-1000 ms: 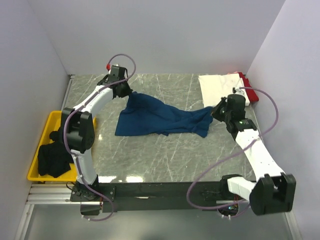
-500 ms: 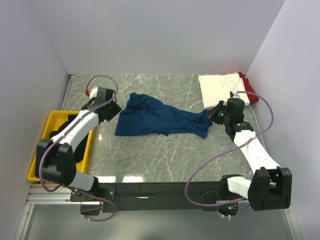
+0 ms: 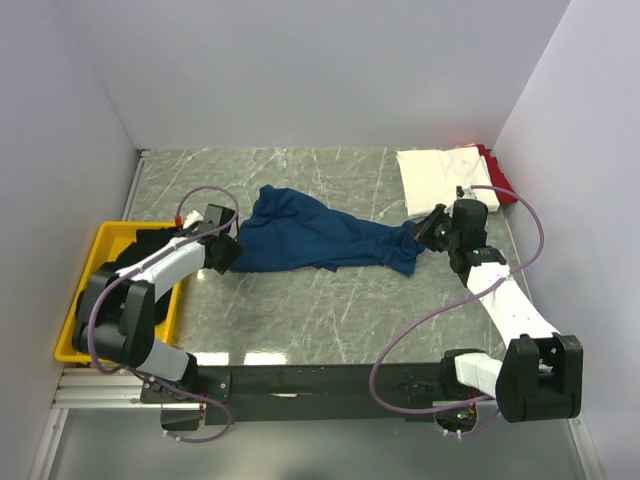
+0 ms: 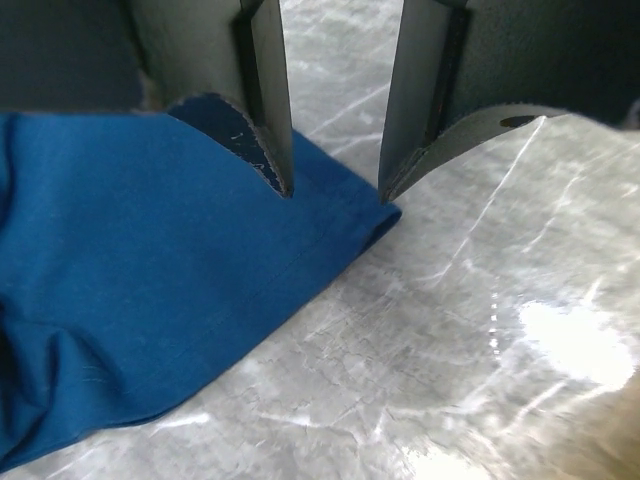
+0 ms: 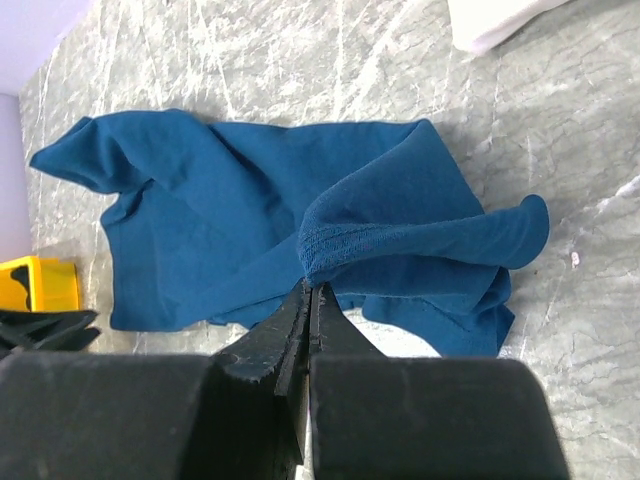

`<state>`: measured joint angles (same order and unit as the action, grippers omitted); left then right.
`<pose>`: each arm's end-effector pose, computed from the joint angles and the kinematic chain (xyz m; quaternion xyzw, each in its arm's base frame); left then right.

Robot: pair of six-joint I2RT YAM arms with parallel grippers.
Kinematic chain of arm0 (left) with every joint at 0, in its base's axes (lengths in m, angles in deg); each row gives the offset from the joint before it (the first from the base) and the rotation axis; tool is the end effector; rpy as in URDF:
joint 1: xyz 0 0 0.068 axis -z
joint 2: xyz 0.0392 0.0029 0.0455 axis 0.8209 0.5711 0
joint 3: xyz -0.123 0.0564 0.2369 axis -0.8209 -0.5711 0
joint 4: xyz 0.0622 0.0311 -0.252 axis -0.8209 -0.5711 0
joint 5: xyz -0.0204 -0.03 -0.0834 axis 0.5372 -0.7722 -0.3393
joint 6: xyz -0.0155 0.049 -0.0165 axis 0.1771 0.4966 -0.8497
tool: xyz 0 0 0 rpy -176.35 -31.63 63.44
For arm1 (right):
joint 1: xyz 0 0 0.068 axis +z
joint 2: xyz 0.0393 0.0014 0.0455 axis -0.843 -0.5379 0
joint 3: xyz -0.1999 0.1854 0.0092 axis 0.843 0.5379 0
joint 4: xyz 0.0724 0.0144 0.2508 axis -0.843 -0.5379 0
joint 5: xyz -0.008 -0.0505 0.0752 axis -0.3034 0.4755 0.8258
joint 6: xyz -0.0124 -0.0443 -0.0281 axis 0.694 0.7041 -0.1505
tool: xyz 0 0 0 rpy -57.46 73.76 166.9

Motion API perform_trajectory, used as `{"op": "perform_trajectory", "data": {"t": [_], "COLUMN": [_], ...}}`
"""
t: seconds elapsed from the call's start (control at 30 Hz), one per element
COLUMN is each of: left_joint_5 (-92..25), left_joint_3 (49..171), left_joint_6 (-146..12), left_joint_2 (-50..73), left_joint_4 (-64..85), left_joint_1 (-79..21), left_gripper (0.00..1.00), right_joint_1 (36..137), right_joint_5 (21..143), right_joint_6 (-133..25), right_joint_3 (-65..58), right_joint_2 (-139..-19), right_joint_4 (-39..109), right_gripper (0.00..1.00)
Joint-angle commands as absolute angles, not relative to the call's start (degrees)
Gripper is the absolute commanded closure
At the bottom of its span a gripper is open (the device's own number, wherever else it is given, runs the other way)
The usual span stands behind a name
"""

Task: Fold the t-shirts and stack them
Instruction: Flatten the tshirt out

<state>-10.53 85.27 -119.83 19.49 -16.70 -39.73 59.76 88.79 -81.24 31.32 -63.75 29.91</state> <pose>0.2685 -0.0647 0.1868 -0.4242 0.8612 -0.0636 0.2726 0.2516 0.0188 0.2497 0.1773 0.8467 0.2555 0.4317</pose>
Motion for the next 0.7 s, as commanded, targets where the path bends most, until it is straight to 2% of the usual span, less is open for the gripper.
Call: {"op": "perform_trajectory", "data": {"t": [0.0, 0.33, 0.43, 0.53, 0.57, 0.67], "left_joint_5": [-10.64, -9.32, -8.36, -8.53, -8.18, -6.25], "left_joint_3": [85.76, 86.19, 86.2, 85.93, 86.11, 87.6], "left_joint_6": [-121.41, -123.25, -123.34, -122.73, -122.64, -121.67], "left_joint_2": [22.32, 26.72, 27.69, 27.96, 27.78, 25.69], "left_joint_4": [-13.79, -13.79, -13.97, -13.27, -13.7, -16.15], "left_joint_1": [-38.91, -37.77, -37.33, -37.33, -37.24, -37.33], "left_gripper": [0.55, 0.56, 0.64, 0.82, 0.99, 0.99], "right_joint_1": [59.39, 59.22, 59.04, 58.95, 58.95, 58.51], "right_joint_5": [89.56, 90.52, 90.7, 91.14, 91.31, 92.45], "right_joint_6": [-81.43, -81.52, -81.61, -81.87, -81.96, -82.49], "right_joint_3": [31.27, 31.44, 31.27, 31.27, 31.35, 31.0], "right_joint_2": [-62.6, -63.04, -63.13, -62.95, -62.95, -62.69], "right_joint_4": [32.37, 33.07, 33.16, 33.43, 33.34, 33.34], "right_gripper": [1.0, 1.0, 1.0, 1.0, 1.0, 1.0]}}
